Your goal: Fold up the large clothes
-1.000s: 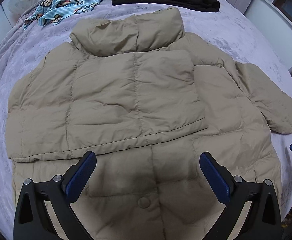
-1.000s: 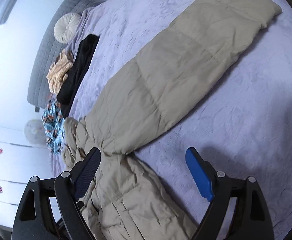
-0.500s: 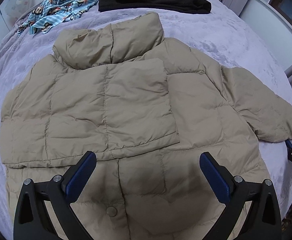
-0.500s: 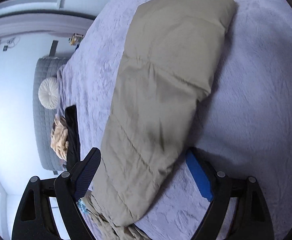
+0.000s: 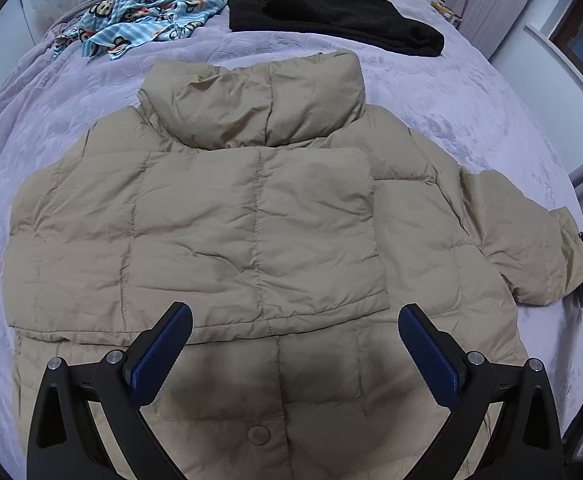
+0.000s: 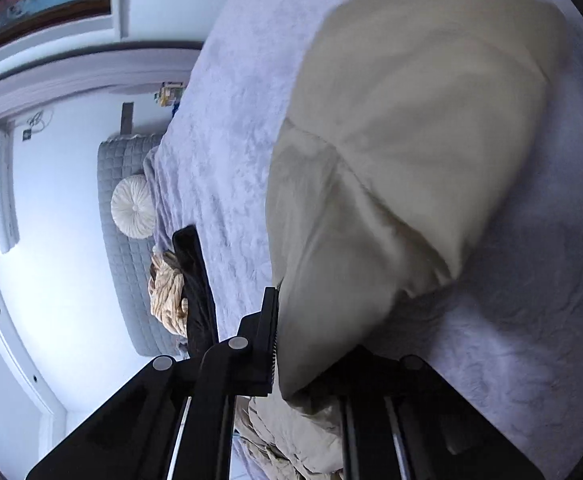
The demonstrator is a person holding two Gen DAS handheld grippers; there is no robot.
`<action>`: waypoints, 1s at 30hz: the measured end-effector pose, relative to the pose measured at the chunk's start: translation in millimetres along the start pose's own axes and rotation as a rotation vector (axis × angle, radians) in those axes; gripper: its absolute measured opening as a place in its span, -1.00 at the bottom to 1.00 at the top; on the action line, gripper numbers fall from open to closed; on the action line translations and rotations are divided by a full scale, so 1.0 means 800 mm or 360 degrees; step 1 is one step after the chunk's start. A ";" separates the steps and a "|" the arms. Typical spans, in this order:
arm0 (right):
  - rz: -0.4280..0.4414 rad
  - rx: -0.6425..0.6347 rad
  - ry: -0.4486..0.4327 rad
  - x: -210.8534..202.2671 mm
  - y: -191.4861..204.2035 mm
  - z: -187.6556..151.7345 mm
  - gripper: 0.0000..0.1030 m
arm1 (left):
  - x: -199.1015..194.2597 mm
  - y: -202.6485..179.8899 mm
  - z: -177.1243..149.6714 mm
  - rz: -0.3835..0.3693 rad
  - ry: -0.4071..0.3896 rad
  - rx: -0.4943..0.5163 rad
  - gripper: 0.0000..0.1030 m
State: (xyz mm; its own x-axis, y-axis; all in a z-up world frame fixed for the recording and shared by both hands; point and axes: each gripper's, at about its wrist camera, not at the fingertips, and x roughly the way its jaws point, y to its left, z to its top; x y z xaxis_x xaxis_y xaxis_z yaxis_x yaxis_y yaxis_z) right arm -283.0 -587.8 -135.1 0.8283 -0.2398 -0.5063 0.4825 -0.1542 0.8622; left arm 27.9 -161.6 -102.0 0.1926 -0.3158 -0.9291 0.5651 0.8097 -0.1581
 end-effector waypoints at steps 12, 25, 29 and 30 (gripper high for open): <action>0.0175 -0.1358 0.0562 0.128 0.256 -0.272 -0.81 | -0.016 0.107 0.008 0.0110 -0.0076 -0.0115 1.00; -0.0288 -0.1570 0.1076 0.275 0.143 -0.501 -0.81 | -0.016 0.217 -0.010 0.0129 -0.0076 -0.0276 1.00; -0.0417 -0.1559 0.1068 0.273 0.101 -0.507 -0.81 | -0.009 0.219 -0.007 0.0089 -0.0088 -0.0272 1.00; -0.0436 -0.1564 0.1053 0.273 0.096 -0.506 -0.81 | -0.006 0.217 -0.006 0.0076 -0.0088 -0.0272 1.00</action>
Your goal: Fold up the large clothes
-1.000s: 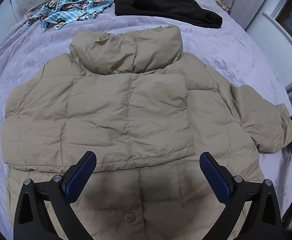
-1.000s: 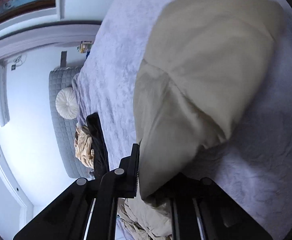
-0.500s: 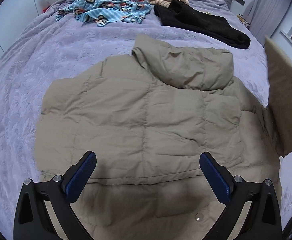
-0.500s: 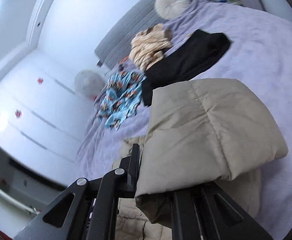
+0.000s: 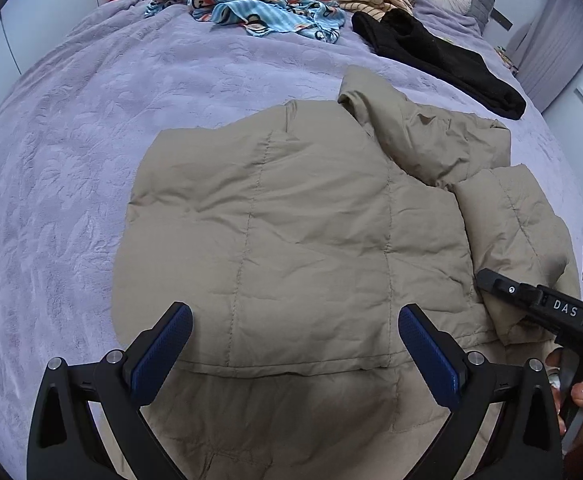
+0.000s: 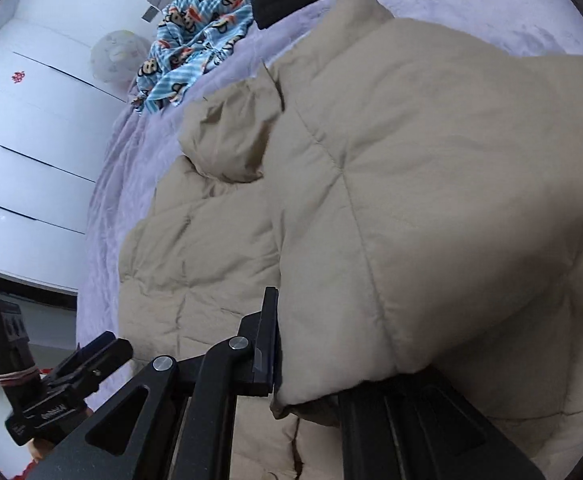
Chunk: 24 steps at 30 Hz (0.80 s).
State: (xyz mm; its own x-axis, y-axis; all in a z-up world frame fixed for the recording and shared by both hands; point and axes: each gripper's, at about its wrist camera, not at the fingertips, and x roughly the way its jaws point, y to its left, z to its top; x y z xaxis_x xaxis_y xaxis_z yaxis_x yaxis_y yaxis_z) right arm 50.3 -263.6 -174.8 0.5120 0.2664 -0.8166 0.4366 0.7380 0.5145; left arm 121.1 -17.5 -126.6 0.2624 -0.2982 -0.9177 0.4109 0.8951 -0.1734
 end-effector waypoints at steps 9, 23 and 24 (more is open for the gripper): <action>0.0072 0.0061 -0.0116 -0.079 0.005 -0.001 0.31 | 0.006 -0.021 0.019 -0.0136 -0.0058 0.0013 1.00; 0.0118 -0.0098 -0.0300 -0.087 0.058 0.037 -0.85 | 0.004 0.051 0.045 -0.0734 -0.0010 -0.0263 1.00; 0.0119 -0.0180 -0.0254 -0.075 0.076 0.031 -0.85 | 0.005 0.054 0.047 -0.0795 -0.0001 -0.0288 1.00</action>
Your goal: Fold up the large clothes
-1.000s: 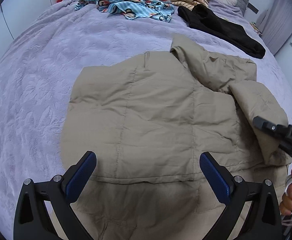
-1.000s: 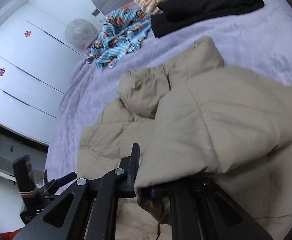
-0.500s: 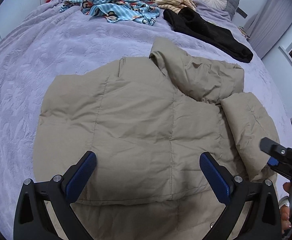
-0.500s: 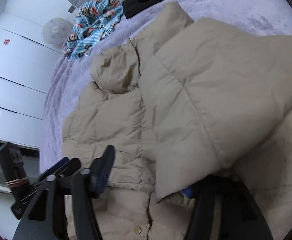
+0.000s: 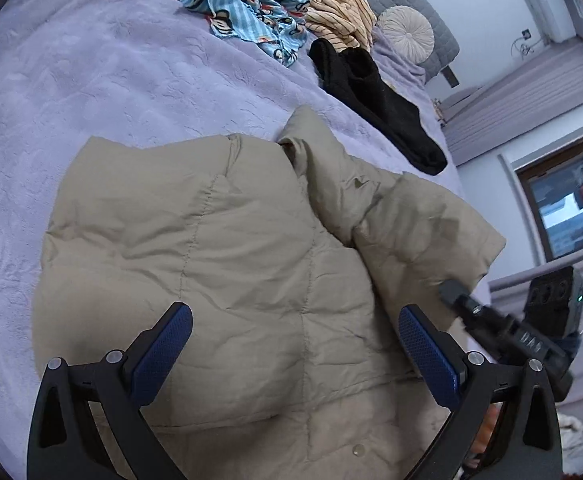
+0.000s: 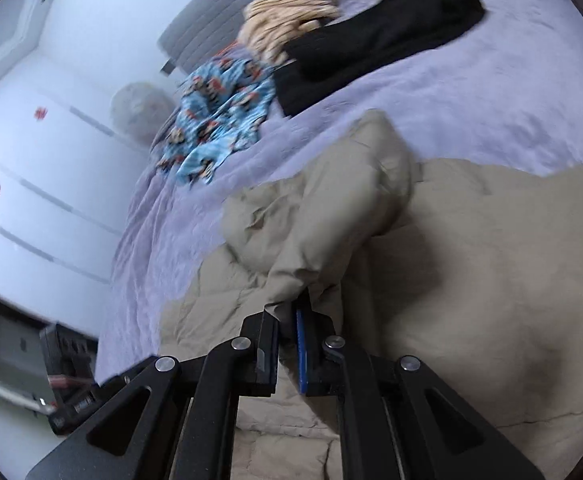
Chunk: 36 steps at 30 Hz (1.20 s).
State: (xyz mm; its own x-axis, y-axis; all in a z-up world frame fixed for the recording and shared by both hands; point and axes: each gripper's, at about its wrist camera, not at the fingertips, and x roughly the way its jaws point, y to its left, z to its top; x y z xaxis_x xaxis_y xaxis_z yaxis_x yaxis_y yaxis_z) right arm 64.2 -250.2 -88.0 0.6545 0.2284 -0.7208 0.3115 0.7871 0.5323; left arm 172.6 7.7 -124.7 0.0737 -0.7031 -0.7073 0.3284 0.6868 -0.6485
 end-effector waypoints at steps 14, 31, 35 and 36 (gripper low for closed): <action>-0.0100 -0.0345 0.0429 0.063 0.050 -0.063 0.01 | 0.051 -0.011 0.014 -0.0481 0.0186 -0.0178 1.00; -0.0478 -0.0310 0.0376 -0.052 -0.095 -0.108 -0.06 | 0.055 -0.110 0.041 -0.0337 0.0147 0.0089 -0.81; -0.0693 -0.0257 0.0199 -0.081 -0.135 -0.076 -0.06 | 0.025 -0.115 0.054 -0.0318 0.0073 0.0137 -0.81; -0.0722 -0.0207 0.0147 -0.094 -0.148 -0.068 -0.06 | 0.024 -0.113 0.053 -0.0297 0.0089 0.0144 -0.81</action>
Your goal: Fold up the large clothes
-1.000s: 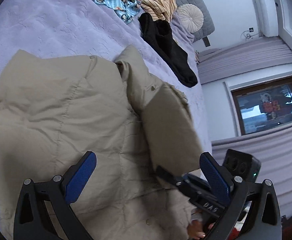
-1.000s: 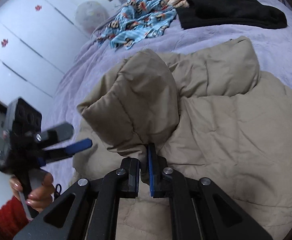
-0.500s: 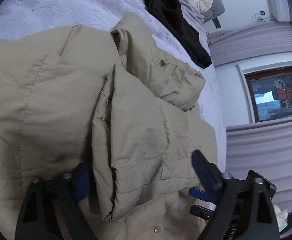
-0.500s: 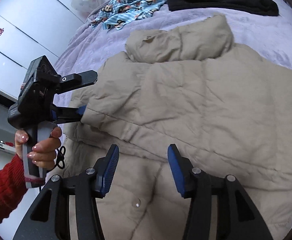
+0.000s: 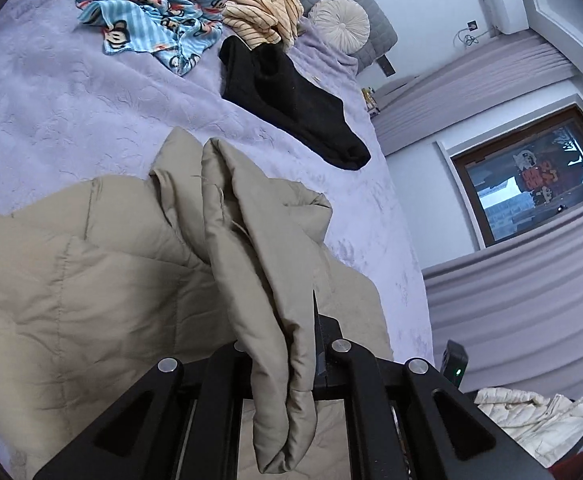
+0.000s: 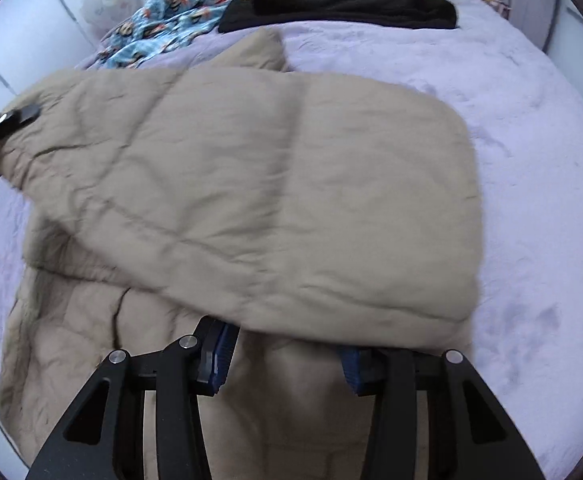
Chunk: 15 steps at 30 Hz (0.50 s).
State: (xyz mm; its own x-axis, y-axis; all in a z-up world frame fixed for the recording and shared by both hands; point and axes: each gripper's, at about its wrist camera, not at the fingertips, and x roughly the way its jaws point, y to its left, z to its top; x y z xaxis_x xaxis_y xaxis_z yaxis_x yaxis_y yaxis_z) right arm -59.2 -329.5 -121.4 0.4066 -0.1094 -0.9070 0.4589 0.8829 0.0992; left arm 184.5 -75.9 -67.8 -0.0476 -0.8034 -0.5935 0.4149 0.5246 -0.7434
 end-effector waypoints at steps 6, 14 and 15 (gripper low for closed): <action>-0.0030 0.0042 -0.0039 -0.002 -0.044 0.001 -0.22 | 0.029 0.053 -0.058 0.0277 0.0208 0.0034 -0.81; -0.0109 -0.0013 0.0036 0.026 -0.028 -0.018 -0.20 | 0.059 0.095 -0.082 0.0364 0.0276 -0.0057 -0.81; -0.0114 -0.0018 0.0047 0.022 -0.025 -0.020 -0.18 | 0.059 0.093 -0.081 0.0381 0.0280 -0.0038 -0.81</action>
State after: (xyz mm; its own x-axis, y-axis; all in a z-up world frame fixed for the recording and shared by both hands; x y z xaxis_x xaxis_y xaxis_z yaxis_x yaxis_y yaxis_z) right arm -74.0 -342.1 -145.6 0.3495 -0.1588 -0.9234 0.4769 0.8785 0.0294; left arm 154.4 -56.8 -171.1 -0.1084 -0.5961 -0.7955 0.4119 0.7014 -0.5817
